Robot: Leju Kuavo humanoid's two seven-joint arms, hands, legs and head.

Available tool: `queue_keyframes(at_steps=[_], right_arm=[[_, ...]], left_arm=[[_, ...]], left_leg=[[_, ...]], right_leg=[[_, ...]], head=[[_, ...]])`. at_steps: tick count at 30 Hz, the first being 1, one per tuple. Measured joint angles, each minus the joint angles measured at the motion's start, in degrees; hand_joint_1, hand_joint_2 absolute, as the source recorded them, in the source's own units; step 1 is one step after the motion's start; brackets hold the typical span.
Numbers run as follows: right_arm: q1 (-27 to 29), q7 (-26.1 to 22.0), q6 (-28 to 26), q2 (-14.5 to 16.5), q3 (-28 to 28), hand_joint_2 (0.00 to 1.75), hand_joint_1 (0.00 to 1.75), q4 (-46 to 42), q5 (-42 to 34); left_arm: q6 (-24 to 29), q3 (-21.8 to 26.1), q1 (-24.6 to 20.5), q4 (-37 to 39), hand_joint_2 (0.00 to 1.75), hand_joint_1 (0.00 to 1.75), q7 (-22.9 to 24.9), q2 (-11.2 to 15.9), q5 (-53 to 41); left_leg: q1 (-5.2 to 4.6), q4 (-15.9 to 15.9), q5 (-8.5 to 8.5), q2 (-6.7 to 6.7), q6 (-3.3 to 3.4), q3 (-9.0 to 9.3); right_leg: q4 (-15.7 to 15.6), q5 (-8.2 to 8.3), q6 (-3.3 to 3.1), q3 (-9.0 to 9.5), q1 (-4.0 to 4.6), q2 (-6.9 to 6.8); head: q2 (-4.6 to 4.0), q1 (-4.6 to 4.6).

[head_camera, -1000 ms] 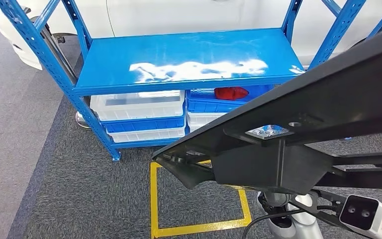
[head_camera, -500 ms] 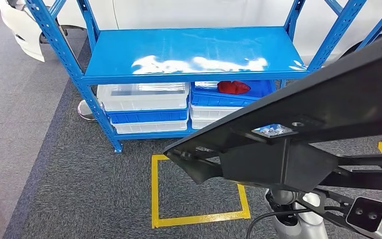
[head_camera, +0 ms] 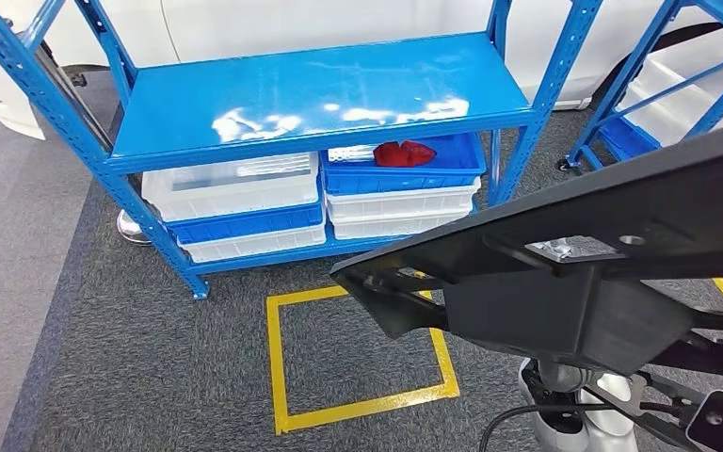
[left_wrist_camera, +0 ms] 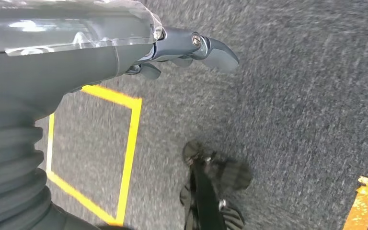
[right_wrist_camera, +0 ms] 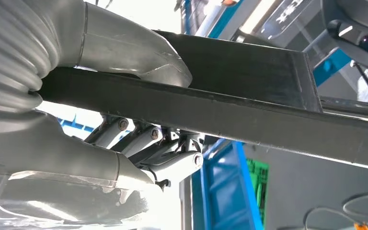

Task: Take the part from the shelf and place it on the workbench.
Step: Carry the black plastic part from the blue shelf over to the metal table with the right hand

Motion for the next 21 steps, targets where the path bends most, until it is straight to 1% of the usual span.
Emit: queue_keyframes(at_steps=[1, 2, 3, 4, 5, 6, 7, 8, 9, 10, 11, 12, 13, 14, 15, 16, 17, 18, 19, 20, 21], right_arm=[[0.6, 0.0, -0.1, -0.2, -0.5, 1.75, 1.75, -0.5, 0.0], [1.4, 0.0, -0.2, -0.4, -1.2, 1.75, 1.75, -1.0, 0.1], [2.1, 0.0, -0.2, -0.6, -1.9, 1.75, 1.75, -1.4, 0.1], [2.7, 0.0, -0.1, -0.8, -2.6, 1.75, 1.75, -1.9, 0.2], [3.3, 0.0, -0.2, -0.9, -3.2, 1.75, 1.75, -2.4, 0.4], [3.9, 0.0, -0.2, -1.1, -3.7, 1.75, 1.75, -2.9, 0.5], [4.5, 0.0, -0.3, -1.2, -4.1, 1.75, 1.75, -3.4, 0.6], [5.1, 0.0, -0.3, -1.4, -4.5, 1.75, 1.75, -3.8, 0.7], [5.7, 0.0, -0.3, -1.6, -4.8, 1.75, 1.75, -4.1, 0.8], [6.3, 0.0, -0.4, -1.9, -5.0, 1.75, 1.75, -4.4, 0.9], [6.8, 0.0, -0.5, -2.3, -5.2, 1.75, 1.75, -4.6, 0.9], [7.2, 0.0, -0.7, -2.7, -5.5, 1.75, 1.75, -4.8, 0.8], [7.4, 0.0, -0.7, -3.1, -5.8, 1.75, 1.75, -4.9, 0.7], [7.5, 0.0, -0.8, -3.4, -6.1, 1.75, 1.75, -5.0, 0.5], [7.6, 0.0, -0.8, -3.6, -6.5, 1.75, 1.75, -5.0, 0.4], [7.7, 0.0, -0.9, -3.8, -6.8, 1.75, 1.75, -5.0, 0.4], [7.9, 0.0, -1.0, -3.9, -7.2, 1.75, 1.75, -5.1, 0.4], [8.1, 0.0, -1.2, -4.0, -7.6, 1.75, 1.75, -5.2, 0.3], [8.3, 0.0, -1.3, -4.1, -8.1, 1.75, 1.75, -5.3, 0.3], [8.5, 0.0, -1.3, -4.1, -8.6, 1.75, 1.75, -5.7, 0.3], [8.6, 0.0, -1.2, -4.1, -9.1, 1.75, 1.75, -6.1, 0.2]], left_arm=[[0.2, -0.1, 0.0, 0.0, 1.75, 0.0, 0.0, 0.0, -0.4], [0.5, -0.2, 0.1, 0.0, 1.75, 0.0, -0.1, 0.0, -0.7], [0.6, -0.3, 0.2, 0.0, 1.75, 0.0, 0.0, 0.0, -1.2], [0.8, -0.5, 0.3, 0.0, 1.75, 0.0, 0.0, 0.1, -1.6], [1.0, -0.6, 0.3, 0.0, 1.75, 0.0, 0.1, 0.1, -2.1], [1.2, -0.8, 0.4, 0.1, 1.75, 0.0, 0.2, 0.2, -2.5], [1.3, -1.1, 0.4, 0.2, 1.75, 0.0, 0.3, 0.3, -2.8], [1.3, -1.3, 0.4, 0.3, 1.75, 0.0, 0.6, 0.4, -3.0], [1.4, -1.5, 0.4, 0.4, 1.75, 0.0, 0.8, 0.4, -3.1], [1.4, -1.6, 0.4, 0.4, 1.75, 0.0, 1.0, 0.4, -3.2], [1.4, -1.7, 0.4, 0.4, 1.75, 0.0, 1.2, 0.4, -3.3], [1.3, -1.8, 0.4, 0.4, 1.75, 0.0, 1.3, 0.4, -3.3], [1.2, -1.8, 0.5, 0.4, 1.75, 0.0, 1.3, 0.3, -3.3], [1.1, -1.8, 0.7, 0.4, 1.75, 0.0, 1.3, 0.3, -3.2], [1.1, -1.9, 0.9, 0.4, 1.75, 0.0, 1.3, 0.3, -3.2], [0.9, -1.9, 1.0, 0.5, 1.75, 0.0, 1.2, 0.3, -3.2], [0.8, -1.9, 1.1, 0.5, 1.75, 0.0, 1.0, 0.3, -3.2], [0.6, -1.9, 1.1, 0.5, 1.75, 0.0, 0.9, 0.4, -3.2], [0.3, -1.9, 1.1, 0.5, 1.75, 0.0, 0.7, 0.5, -3.2], [0.1, -1.9, 1.1, 0.5, 1.75, 0.0, 0.5, 0.5, -3.2], [0.0, -1.9, 1.1, 0.5, 1.75, 0.0, 0.4, 0.7, -3.2]], left_leg=[[0.02, 3.4, -1.24, -0.23, -0.05, -1.47], [0.02, 5.1, -1.43, -0.33, -0.04, -2.16], [0.02, 4.5, -0.47, -0.41, 0.04, -1.78], [0.02, 1.8, 1.35, -0.62, 0.18, -0.36], [0.04, -2.2, 3.44, -1.41, 0.41, 1.64], [0.07, -6.1, 4.89, -2.55, 0.67, 3.5], [0.08, -9.0, 5.74, -3.52, 0.89, 4.76], [0.06, -10.5, 5.97, -4.21, 1.11, 5.38], [-0.01, -10.9, 5.85, -4.22, 1.29, 5.46], [0.02, -11.0, 6.03, -3.68, 1.55, 5.41], [0.1, -11.2, 6.29, -3.04, 1.89, 5.46], [0.21, -11.4, 6.59, -2.39, 2.28, 5.46], [0.32, -11.6, 6.88, -1.68, 2.64, 5.39], [0.31, -11.7, 7.06, -0.96, 2.88, 5.24], [0.27, -11.7, 7.16, -0.31, 3.02, 5.02], [0.22, -11.7, 7.23, 0.38, 3.04, 4.85], [0.19, -11.6, 7.27, 1.06, 3.03, 4.71], [0.17, -11.6, 7.29, 1.7, 2.99, 4.65], [0.16, -11.6, 7.27, 2.32, 2.92, 4.65], [0.13, -11.5, 7.21, 2.91, 2.82, 4.7], [0.0, -11.4, 7.1, 3.44, 2.62, 4.77]], right_leg=[[0.0, 0.09, -0.06, -0.12, 0.07, 0.51], [0.1, 0.18, -0.04, -0.21, 0.12, 1.09], [0.2, 0.25, 0.01, -0.25, 0.15, 1.7], [0.3, 0.31, 0.09, -0.27, 0.17, 2.32], [0.4, 0.37, 0.2, -0.31, 0.15, 2.95], [0.6, 0.42, 0.39, -0.45, 0.24, 3.54], [0.7, 0.55, 0.67, -0.65, 0.26, 4.12], [0.8, 0.72, 1.02, -0.9, 0.24, 4.67], [0.8, 0.94, 1.44, -1.12, 0.21, 5.23], [0.7, 1.2, 1.85, -1.3, 0.15, 5.77], [0.9, 1.14, 2.18, -1.49, 0.13, 5.7], [1.7, 0.47, 2.49, -1.92, 0.16, 4.96], [3.7, -0.94, 2.76, -2.8, 0.19, 3.82], [6.9, -3.03, 3.0, -4.2, 0.09, 2.41], [11.0, -5.21, 3.25, -5.91, 0.0, 1.44], [14.7, -6.83, 3.48, -7.43, -0.14, 0.98], [17.0, -7.53, 3.65, -8.25, -0.27, 0.74], [17.0, -7.11, 3.74, -7.9, -0.38, 0.56], [14.6, -5.77, 3.73, -6.29, -0.44, 0.18], [10.4, -4.01, 3.59, -3.76, -0.41, -0.63], [6.1, -2.73, 3.29, -1.27, -0.18, -1.79]], head=[[0.0, 0.0], [0.0, 0.0], [0.0, 0.0], [0.0, 0.0], [0.0, 0.0], [0.0, 0.0], [0.0, -0.01], [0.0, -0.01], [0.0, -0.01], [0.0, -0.01], [0.0, 0.0], [0.0, 0.01], [0.0, 0.01], [0.0, 0.02], [0.0, 0.02], [0.0, 0.02], [0.0, 0.02], [0.0, 0.02], [0.0, 0.02], [0.0, 0.02], [0.0, 0.02]])
